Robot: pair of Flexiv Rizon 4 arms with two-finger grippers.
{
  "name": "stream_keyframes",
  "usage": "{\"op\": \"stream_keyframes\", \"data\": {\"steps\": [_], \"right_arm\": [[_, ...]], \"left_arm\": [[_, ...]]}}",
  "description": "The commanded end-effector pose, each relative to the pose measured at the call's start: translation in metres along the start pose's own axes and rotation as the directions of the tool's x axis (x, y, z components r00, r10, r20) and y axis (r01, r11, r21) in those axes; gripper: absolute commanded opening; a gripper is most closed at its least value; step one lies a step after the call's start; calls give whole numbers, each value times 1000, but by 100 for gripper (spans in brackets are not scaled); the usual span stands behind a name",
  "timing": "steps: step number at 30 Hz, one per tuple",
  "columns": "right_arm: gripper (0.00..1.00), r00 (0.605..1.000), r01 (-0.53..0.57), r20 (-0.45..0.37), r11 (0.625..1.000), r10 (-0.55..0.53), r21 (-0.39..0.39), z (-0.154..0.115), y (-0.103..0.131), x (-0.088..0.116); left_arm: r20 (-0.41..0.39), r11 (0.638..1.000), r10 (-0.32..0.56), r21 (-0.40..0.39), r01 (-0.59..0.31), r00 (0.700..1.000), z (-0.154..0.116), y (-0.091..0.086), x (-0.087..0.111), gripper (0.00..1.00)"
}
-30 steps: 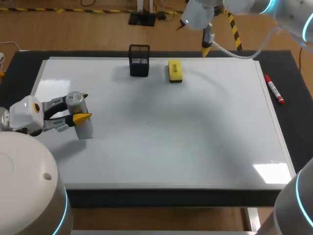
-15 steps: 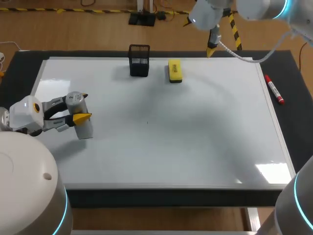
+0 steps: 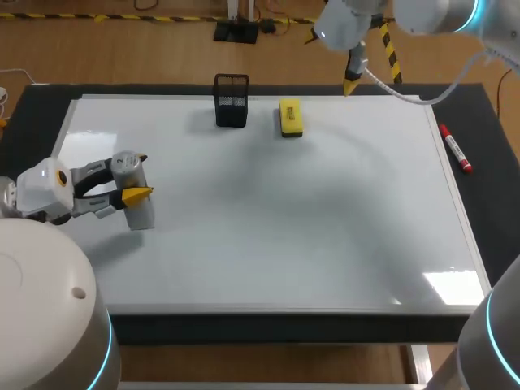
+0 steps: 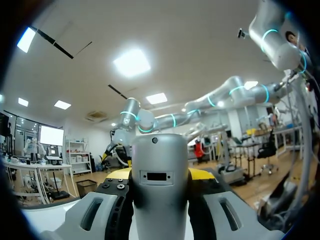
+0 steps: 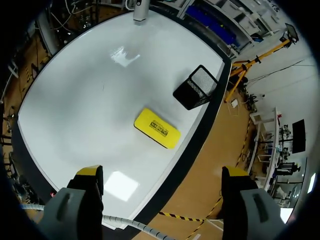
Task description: Pick up the inspection probe, press it on each red-marked spot on the whiteboard one by one, put down the probe, pick up the eraser, and wipe off all the red marks.
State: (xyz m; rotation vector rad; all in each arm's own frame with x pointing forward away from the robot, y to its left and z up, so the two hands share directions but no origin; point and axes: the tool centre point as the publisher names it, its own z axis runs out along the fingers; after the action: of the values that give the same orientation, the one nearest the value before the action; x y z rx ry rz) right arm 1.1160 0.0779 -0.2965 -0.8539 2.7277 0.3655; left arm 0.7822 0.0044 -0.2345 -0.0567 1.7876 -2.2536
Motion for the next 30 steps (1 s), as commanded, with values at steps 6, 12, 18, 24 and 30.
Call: {"op": "stream_keyframes", "data": {"steps": [6,12,18,24,30], "right_arm": [[100,1000,2,-4,1000,-2,3,-1,-1,0],[100,1000,2,-4,1000,-2,3,-1,-1,0],[100,1000,2,-4,1000,-2,3,-1,-1,0],[100,1000,2,-4,1000,-2,3,-1,-1,0],[100,1000,2,-4,1000,-2,3,-1,-1,0]], "left_arm": [[-92,1000,-7,27,10,996,36,-7,-43,0],[-154,999,-5,50,13,988,66,-12,-77,0],[-206,997,5,81,12,979,100,-21,-108,0],[-233,996,21,94,1,972,134,-30,-137,0],[-258,993,36,119,-6,965,162,-40,-164,0]]}}
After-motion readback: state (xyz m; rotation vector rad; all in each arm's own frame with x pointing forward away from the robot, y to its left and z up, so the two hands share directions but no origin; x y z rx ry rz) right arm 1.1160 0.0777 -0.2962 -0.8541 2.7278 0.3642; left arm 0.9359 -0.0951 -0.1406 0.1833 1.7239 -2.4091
